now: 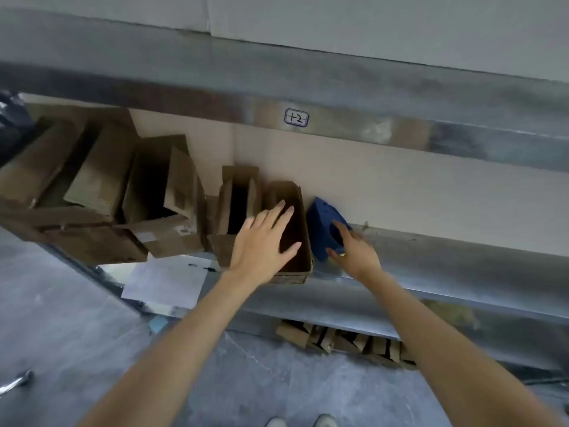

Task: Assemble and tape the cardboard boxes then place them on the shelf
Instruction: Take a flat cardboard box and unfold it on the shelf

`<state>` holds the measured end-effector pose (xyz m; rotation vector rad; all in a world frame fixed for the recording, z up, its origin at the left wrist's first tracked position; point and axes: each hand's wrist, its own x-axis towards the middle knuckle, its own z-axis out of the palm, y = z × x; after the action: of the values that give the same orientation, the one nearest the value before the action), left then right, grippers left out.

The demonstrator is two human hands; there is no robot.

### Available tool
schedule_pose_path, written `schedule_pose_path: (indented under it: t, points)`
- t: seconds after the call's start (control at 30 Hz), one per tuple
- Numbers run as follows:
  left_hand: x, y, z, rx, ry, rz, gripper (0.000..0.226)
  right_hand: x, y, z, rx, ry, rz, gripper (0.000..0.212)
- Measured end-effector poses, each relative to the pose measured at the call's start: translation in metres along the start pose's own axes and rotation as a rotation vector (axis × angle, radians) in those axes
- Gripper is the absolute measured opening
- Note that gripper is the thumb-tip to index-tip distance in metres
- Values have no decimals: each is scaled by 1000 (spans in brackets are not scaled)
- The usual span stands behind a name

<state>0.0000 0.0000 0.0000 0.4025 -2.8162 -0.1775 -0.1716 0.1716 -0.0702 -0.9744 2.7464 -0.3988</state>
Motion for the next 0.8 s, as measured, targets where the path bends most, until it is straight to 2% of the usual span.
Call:
schedule_pose_path:
  t: [0.37,0.6,0.8]
  points:
    - [27,13,15,32,27,-51,72,20,12,27,-91,24,-166,91]
    - [30,17,17,60,0,-90,71,28,10,21,-101,-83,-238,70]
    - [30,24,17,74,5,-101,70,23,27,10,-148,-97,-247,62]
